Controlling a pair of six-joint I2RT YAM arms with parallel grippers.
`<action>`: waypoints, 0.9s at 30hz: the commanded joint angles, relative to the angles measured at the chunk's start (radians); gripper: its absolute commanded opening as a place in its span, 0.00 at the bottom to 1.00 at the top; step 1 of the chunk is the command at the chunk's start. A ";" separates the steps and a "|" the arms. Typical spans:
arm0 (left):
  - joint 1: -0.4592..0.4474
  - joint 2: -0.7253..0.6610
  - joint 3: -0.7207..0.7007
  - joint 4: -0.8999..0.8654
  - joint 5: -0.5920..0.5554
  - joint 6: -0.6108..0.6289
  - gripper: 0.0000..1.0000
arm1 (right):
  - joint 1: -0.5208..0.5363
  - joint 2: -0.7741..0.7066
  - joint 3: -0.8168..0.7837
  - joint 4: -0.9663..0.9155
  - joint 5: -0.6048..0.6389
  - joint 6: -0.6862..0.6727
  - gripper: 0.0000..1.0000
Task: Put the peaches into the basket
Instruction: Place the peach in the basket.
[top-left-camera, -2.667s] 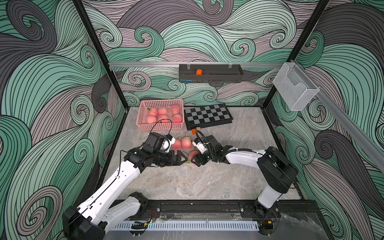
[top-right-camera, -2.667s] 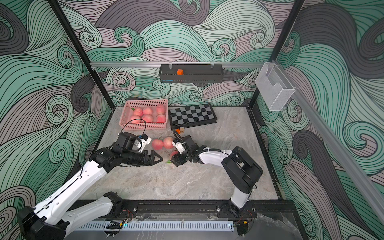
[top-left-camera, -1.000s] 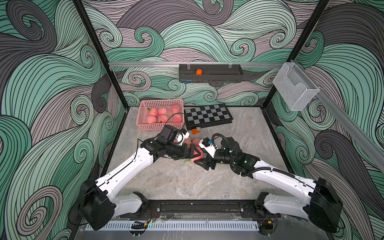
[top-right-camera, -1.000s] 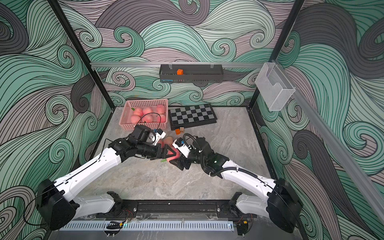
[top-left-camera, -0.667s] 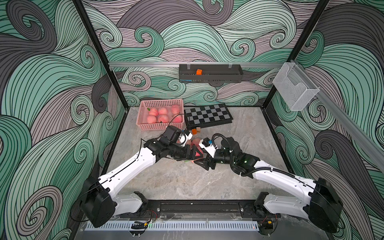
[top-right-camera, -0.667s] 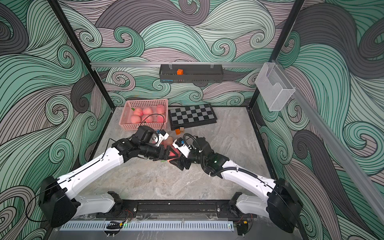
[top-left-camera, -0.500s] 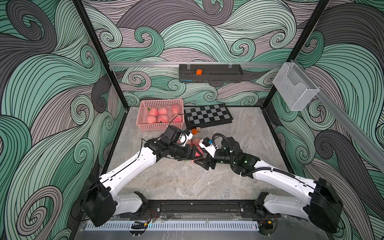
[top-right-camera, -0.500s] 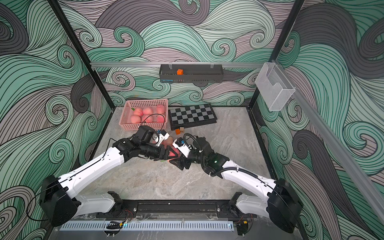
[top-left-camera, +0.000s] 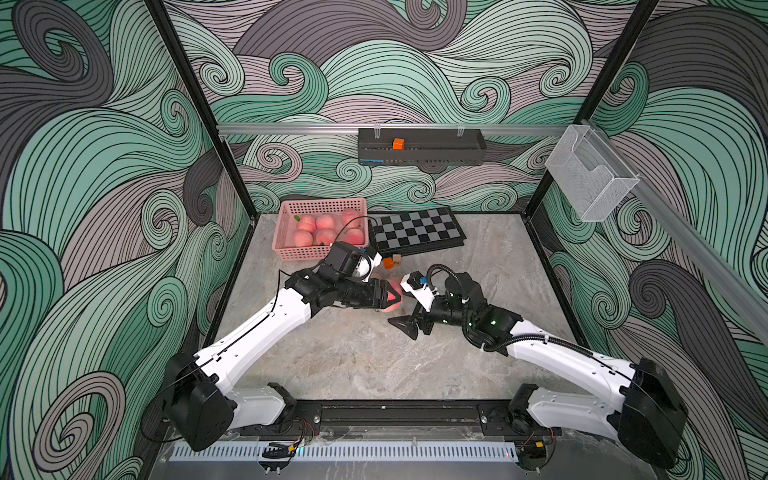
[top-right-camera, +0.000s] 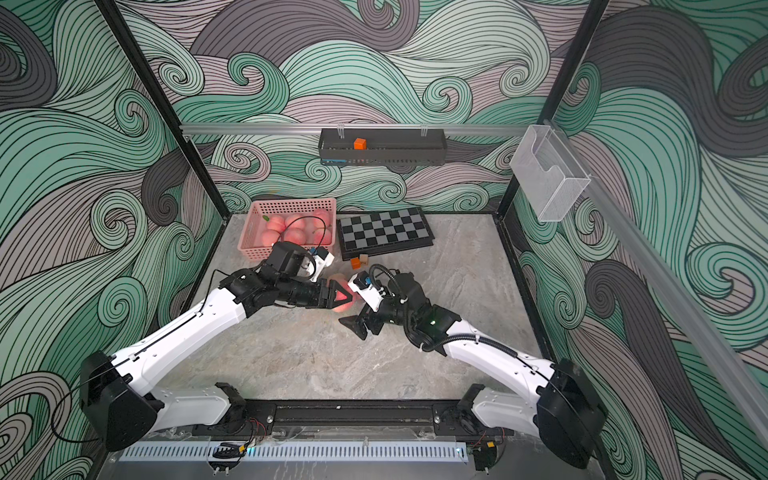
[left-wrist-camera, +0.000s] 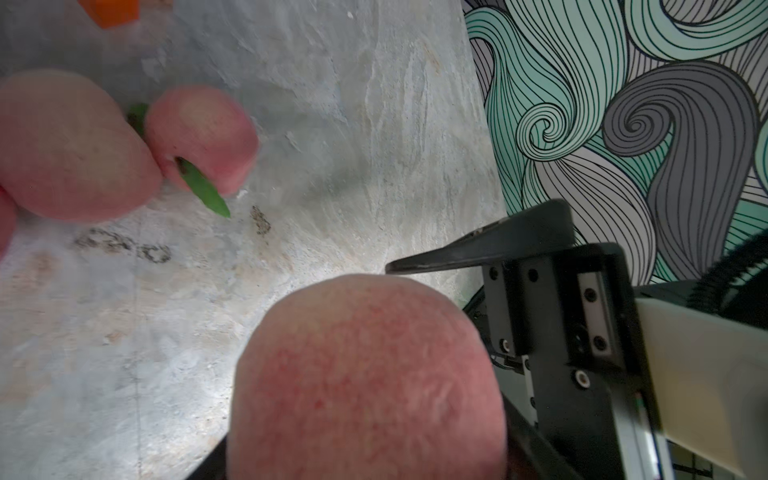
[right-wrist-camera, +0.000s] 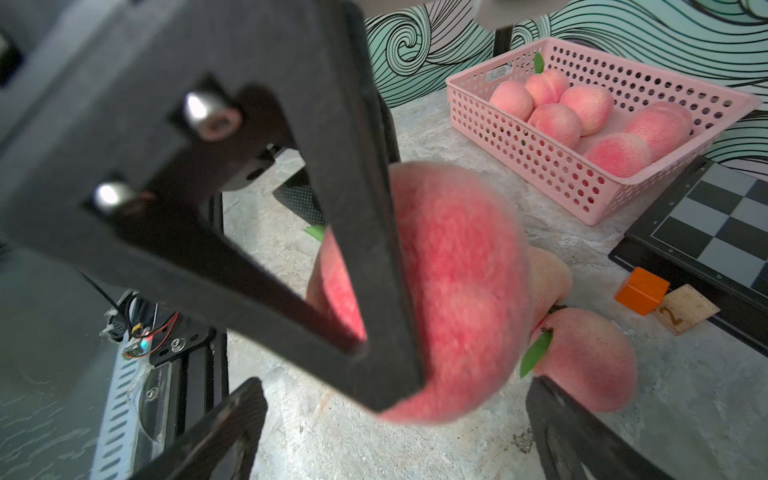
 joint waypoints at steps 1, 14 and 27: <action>0.052 0.045 0.094 -0.057 -0.073 0.076 0.65 | -0.025 -0.005 0.061 -0.025 0.016 0.004 0.99; 0.254 0.320 0.433 -0.156 -0.225 0.228 0.64 | -0.153 0.037 0.178 -0.080 -0.046 0.020 0.99; 0.338 0.672 0.863 -0.215 -0.330 0.273 0.64 | -0.211 0.073 0.201 -0.103 -0.058 0.015 0.99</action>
